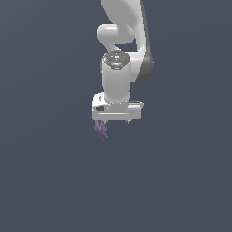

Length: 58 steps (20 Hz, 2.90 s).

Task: Pick up the object and move it to a goal position.

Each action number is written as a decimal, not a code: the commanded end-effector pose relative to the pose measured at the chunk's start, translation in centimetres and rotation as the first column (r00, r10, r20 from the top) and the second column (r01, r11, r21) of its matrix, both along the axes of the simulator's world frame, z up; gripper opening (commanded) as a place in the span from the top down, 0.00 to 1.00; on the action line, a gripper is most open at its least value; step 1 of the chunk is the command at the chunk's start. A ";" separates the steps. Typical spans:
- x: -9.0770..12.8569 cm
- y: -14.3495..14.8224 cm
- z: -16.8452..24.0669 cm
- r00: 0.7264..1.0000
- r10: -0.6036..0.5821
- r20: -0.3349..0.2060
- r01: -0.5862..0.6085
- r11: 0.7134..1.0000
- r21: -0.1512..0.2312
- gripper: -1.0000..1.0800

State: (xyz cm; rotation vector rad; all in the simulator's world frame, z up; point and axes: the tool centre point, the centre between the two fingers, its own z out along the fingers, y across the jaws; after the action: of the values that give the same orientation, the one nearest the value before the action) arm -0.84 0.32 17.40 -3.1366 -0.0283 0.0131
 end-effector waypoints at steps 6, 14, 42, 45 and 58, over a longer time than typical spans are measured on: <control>-0.1 -0.8 0.3 1.000 -0.003 0.000 0.003 1.000 0.002 0.04; -0.2 -1.9 0.7 1.000 -0.015 0.000 0.015 1.000 0.005 0.04; -3.7 -8.4 -3.7 0.954 0.299 0.008 -0.299 0.954 -0.004 0.04; -4.0 -8.8 -4.0 0.947 0.321 0.008 -0.321 0.947 -0.004 0.04; -4.2 -9.1 -5.5 0.942 0.336 0.008 -0.336 0.942 -0.005 0.04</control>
State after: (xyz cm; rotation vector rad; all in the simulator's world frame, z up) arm -5.02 -8.80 12.42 -3.0910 -0.5626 -0.0010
